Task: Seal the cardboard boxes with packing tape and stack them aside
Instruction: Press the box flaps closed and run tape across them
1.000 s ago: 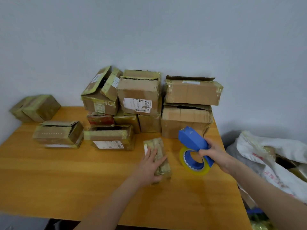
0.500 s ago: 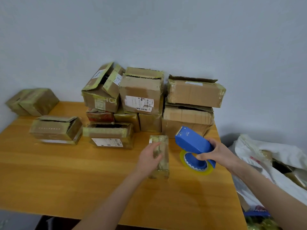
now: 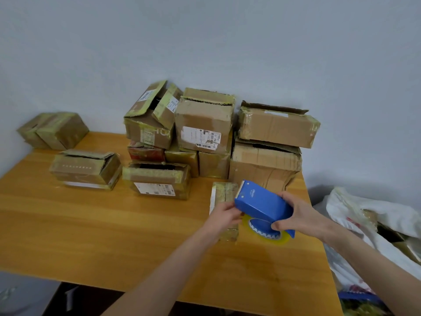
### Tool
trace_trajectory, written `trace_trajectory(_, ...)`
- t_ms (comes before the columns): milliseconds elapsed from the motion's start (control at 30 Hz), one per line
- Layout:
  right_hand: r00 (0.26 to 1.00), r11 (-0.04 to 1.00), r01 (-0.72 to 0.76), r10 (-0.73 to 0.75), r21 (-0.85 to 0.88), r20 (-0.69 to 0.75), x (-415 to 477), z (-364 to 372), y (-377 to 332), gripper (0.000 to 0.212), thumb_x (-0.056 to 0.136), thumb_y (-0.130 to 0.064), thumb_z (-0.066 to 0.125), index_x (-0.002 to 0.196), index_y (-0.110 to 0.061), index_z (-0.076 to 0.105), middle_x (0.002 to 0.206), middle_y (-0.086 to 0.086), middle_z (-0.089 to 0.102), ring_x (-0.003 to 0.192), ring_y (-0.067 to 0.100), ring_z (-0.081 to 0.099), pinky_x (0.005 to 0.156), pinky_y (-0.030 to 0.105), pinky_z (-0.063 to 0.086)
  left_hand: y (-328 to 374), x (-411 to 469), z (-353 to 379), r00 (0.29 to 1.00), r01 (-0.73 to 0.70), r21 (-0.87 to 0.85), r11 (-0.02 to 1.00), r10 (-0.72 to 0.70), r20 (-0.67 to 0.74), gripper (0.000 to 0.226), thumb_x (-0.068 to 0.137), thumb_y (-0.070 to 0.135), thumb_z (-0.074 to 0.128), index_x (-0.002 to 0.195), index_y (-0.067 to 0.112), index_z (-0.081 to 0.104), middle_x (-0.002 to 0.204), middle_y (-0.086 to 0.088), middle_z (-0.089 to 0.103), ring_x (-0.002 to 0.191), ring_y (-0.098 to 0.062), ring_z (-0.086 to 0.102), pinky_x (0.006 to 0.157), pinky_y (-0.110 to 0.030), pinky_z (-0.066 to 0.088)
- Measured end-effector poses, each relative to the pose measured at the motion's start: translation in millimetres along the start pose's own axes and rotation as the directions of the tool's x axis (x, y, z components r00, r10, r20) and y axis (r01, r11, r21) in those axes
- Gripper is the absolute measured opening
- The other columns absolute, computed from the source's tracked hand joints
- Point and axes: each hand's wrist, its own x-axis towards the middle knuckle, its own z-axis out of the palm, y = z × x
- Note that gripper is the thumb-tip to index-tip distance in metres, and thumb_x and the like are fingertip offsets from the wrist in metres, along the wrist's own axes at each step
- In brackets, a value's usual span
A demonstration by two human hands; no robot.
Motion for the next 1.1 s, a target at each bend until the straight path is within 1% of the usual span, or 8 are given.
trace_trajectory(67, 0.999, 1.0, 0.0, -0.001, -0.01, -0.032, -2, 3, 4, 0.06, 0.058, -0.019, 0.083, 0.111, -0.026, 0.055, 0.107, 0.0, 0.062, 0.098, 0.015, 0.062, 0.084, 0.036, 0.056, 1, -3, 0, 1.0, 0.01, -0.046, 0.999, -0.01, 0.001, 0.022, 0.095, 0.006, 0.052, 0.116, 0.009, 0.059, 0.105, 0.001, 0.069, 0.098, -0.013, 0.066, 0.091, -0.026, 0.053)
trace_trajectory(167, 0.999, 0.996, -0.007, 0.01, 0.091, -0.031, -9, 5, 9, 0.068, 0.047, -0.033, 0.078, 0.112, -0.024, 0.058, 0.105, 0.0, 0.064, 0.097, 0.016, 0.064, 0.078, 0.03, 0.055, 4, -6, -4, 0.999, 0.038, -0.195, 0.98, -0.044, -0.027, 0.025, 0.097, 0.006, 0.046, 0.12, 0.004, 0.057, 0.104, -0.006, 0.07, 0.098, -0.019, 0.067, 0.089, -0.033, 0.055)
trace_trajectory(300, 1.0, 0.982, -0.015, 0.019, 0.19, -0.022, -15, 4, 12, 0.073, 0.043, -0.037, 0.076, 0.113, -0.022, 0.059, 0.104, -0.002, 0.066, 0.098, 0.017, 0.065, 0.08, 0.031, 0.054, 5, -7, -18, 0.996, 0.085, -0.292, 0.953, -0.079, 0.032, 0.043, 0.098, 0.034, 0.047, 0.13, 0.004, 0.054, 0.121, -0.01, 0.064, 0.106, -0.023, 0.065, 0.083, -0.034, 0.057)
trace_trajectory(433, 1.0, 0.984, -0.024, 0.022, 0.178, 0.015, -13, 4, 11, 0.073, 0.045, -0.034, 0.076, 0.115, -0.027, 0.059, 0.105, -0.006, 0.067, 0.099, 0.013, 0.065, 0.085, 0.035, 0.056, 18, -11, -16, 0.992, 0.116, -0.2, 0.973, -0.106, 0.06, 0.05, 0.089, 0.057, 0.051, 0.111, 0.013, 0.062, 0.108, -0.005, 0.069, 0.097, -0.021, 0.068, 0.078, -0.032, 0.058)
trace_trajectory(700, 0.999, 0.99, 0.033, -0.038, 0.139, 0.035, -12, 3, 4, 0.078, 0.046, -0.032, 0.077, 0.12, -0.031, 0.054, 0.114, -0.004, 0.062, 0.099, 0.008, 0.064, 0.077, 0.026, 0.055, 23, -3, -28, 0.987, -0.034, -0.008, 0.999, 0.032, -0.156, 0.015, 0.087, 0.023, 0.069, 0.088, 0.008, 0.07, 0.074, 0.0, 0.068, 0.069, -0.01, 0.061, 0.067, -0.023, 0.055)
trace_trajectory(800, 0.999, 0.999, 0.032, -0.033, 0.023, 0.037, -10, 1, 2, 0.073, 0.053, -0.031, 0.08, 0.119, -0.033, 0.052, 0.113, -0.003, 0.063, 0.095, 0.009, 0.066, 0.081, 0.033, 0.058, 19, -2, -31, 0.981, -0.036, 0.04, 0.999, 0.043, -0.187, 0.018, 0.088, 0.025, 0.068, 0.089, 0.007, 0.07, 0.073, 0.001, 0.068, 0.065, -0.007, 0.061, 0.062, -0.019, 0.051)
trace_trajectory(967, 0.999, 0.866, 0.037, -0.033, -0.499, 0.015, -4, 5, -1, 0.068, 0.065, -0.05, 0.075, 0.122, -0.04, 0.041, 0.105, -0.013, 0.062, 0.09, 0.011, 0.064, 0.078, 0.035, 0.056, 9, -3, -30, 0.964, -0.035, 0.103, 0.994, 0.061, -0.26, 0.014, 0.09, 0.017, 0.066, 0.087, 0.004, 0.07, 0.071, -0.002, 0.065, 0.061, -0.01, 0.058, 0.057, -0.018, 0.052)
trace_trajectory(1100, 0.996, 0.888, 0.09, -0.077, -0.451, 0.047, -2, 20, -4, 0.066, 0.074, -0.035, 0.075, 0.121, -0.046, 0.03, 0.111, -0.008, 0.057, 0.091, 0.009, 0.059, 0.075, 0.028, 0.053, 3, -6, -35, 0.945, -0.017, 0.128, 0.992, 0.058, -0.322, 0.016, 0.089, 0.02, 0.067, 0.08, 0.007, 0.07, 0.067, -0.002, 0.064, 0.061, -0.011, 0.057, 0.055, -0.019, 0.052)
